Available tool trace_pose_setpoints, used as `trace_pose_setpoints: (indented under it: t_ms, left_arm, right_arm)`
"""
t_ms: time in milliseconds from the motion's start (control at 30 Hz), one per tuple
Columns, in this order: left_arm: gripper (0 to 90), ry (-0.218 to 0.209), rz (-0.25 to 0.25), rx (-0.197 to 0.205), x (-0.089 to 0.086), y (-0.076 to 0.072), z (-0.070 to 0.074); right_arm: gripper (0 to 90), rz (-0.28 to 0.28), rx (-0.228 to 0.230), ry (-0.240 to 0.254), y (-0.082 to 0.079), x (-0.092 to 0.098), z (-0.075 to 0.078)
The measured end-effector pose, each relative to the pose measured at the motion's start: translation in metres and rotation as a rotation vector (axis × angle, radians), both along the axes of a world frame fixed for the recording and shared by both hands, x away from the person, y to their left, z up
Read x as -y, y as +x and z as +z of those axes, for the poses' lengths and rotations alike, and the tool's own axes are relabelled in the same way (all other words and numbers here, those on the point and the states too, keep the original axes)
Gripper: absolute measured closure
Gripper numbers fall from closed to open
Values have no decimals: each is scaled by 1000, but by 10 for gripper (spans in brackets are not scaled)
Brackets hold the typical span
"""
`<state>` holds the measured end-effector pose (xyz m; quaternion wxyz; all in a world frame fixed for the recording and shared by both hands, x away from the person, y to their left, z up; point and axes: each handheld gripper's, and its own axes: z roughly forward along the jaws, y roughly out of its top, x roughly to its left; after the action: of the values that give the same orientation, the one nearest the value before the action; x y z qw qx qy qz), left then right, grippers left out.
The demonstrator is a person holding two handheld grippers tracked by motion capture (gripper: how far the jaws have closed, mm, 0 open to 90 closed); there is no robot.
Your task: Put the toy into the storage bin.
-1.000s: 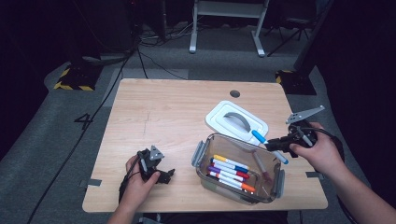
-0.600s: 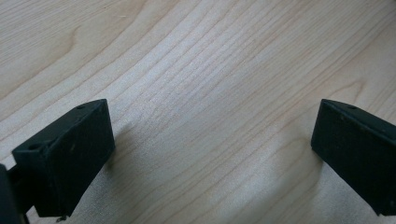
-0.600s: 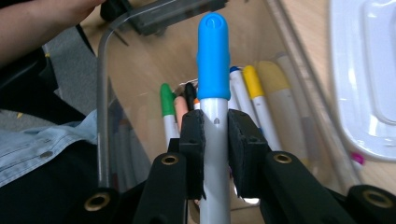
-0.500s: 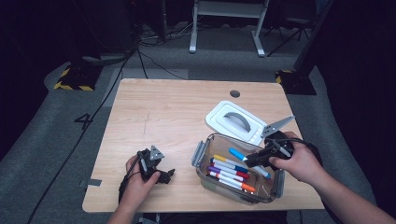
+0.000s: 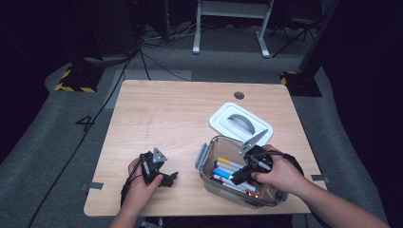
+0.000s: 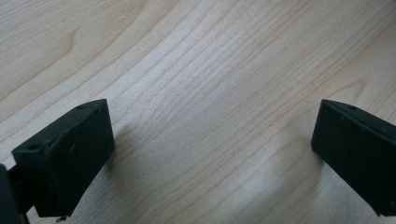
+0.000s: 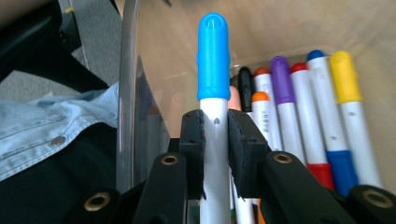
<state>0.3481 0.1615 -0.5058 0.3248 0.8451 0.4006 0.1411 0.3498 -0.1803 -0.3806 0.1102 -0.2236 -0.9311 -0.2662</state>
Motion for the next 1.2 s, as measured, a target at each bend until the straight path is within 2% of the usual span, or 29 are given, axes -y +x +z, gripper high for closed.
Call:
trace_pose_setpoints:
  t_ms: [233,467,800,833,867,900,933,967,1000,1033,1067,1100,1200]
  left_arm:
    - [0,0,0,0,0,0,0]
    - [0,-1,-2,-1,0,0,0]
    - [0,1,-1,-1,0,0,0]
    - [0,-1,-2,-1,0,0,0]
    - [0,1,0,-1,0,0,0]
    - [0,1,0,-1,0,0,0]
    - [0,-1,-2,-1,0,0,0]
    - [0,-1,-2,-1,0,0,0]
    - [0,0,0,-1,0,0,0]
    - [0,0,0,-1,0,0,0]
    - [0,0,-1,-1,0,0,0]
    - [0,0,-1,-1,0,0,0]
    - [0,-1,-2,-1,0,0,0]
  right_arm:
    - [770,41,-31,-49,-4,-16,-19]
    - [770,46,-75,-80,-1,-22,-35]
    - [764,56,-105,-104,0,-25,-44]
    - [738,64,-100,-110,1,-25,-46]
    - [679,72,-74,-106,1,-25,-47]
    - [679,72,-74,-106,1,-25,-47]
    - [552,65,11,-83,3,-24,-45]
    - [552,65,11,-83,3,-24,-45]
    - [513,32,45,-32,6,-21,-39]
    - [513,32,45,-32,6,-21,-39]
    - [497,13,82,-3,8,-17,-30]
    - [497,13,82,-3,8,-17,-30]
    - [490,-21,167,48,11,-8,-8]
